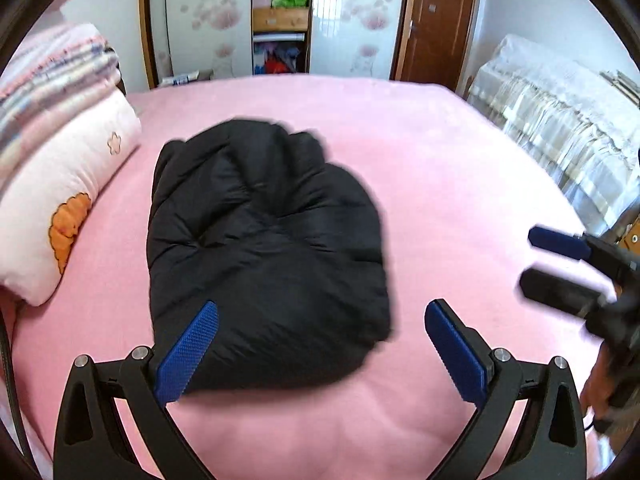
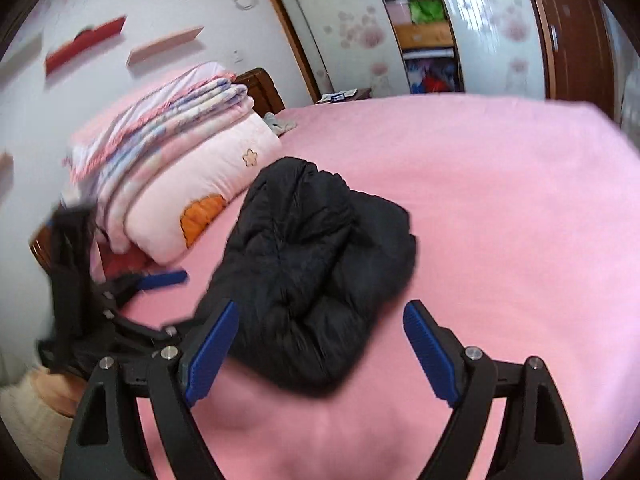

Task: Fold large clothes

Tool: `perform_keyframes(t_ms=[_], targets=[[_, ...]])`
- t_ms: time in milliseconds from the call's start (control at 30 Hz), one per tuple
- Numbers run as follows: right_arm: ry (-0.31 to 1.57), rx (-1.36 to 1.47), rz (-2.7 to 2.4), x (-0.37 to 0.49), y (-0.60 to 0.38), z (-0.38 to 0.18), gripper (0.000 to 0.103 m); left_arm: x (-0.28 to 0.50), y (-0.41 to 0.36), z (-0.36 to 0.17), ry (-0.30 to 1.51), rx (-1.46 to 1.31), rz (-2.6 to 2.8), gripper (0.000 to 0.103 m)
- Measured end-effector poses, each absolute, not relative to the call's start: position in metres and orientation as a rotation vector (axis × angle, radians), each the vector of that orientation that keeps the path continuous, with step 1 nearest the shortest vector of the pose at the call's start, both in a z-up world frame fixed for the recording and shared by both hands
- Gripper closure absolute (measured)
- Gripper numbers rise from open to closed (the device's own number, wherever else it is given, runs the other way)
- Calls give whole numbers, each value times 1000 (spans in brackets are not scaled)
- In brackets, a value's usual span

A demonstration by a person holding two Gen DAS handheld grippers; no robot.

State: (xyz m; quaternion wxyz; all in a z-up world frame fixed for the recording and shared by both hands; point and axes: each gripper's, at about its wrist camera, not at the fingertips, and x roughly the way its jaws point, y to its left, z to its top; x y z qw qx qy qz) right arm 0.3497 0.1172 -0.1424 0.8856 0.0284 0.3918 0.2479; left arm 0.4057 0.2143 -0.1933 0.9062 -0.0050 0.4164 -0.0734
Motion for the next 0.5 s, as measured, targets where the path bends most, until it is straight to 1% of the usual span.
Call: perform_keyframes(t_ms=[100, 133, 200, 300, 500], targets=[[789, 7, 461, 310, 98, -125, 18, 361, 194, -163, 804, -26, -119, 1], [775, 4, 446, 298, 89, -121, 18, 360, 193, -153, 785, -28, -110, 1], [746, 16, 412, 272, 68, -108, 18, 323, 194, -135, 742, -19, -82, 1], [731, 33, 371, 245, 45, -92, 18, 287, 164, -106, 712, 10, -39, 1], [680, -2, 250, 182, 3, -70, 18, 219, 119, -79, 673, -48, -14, 1]])
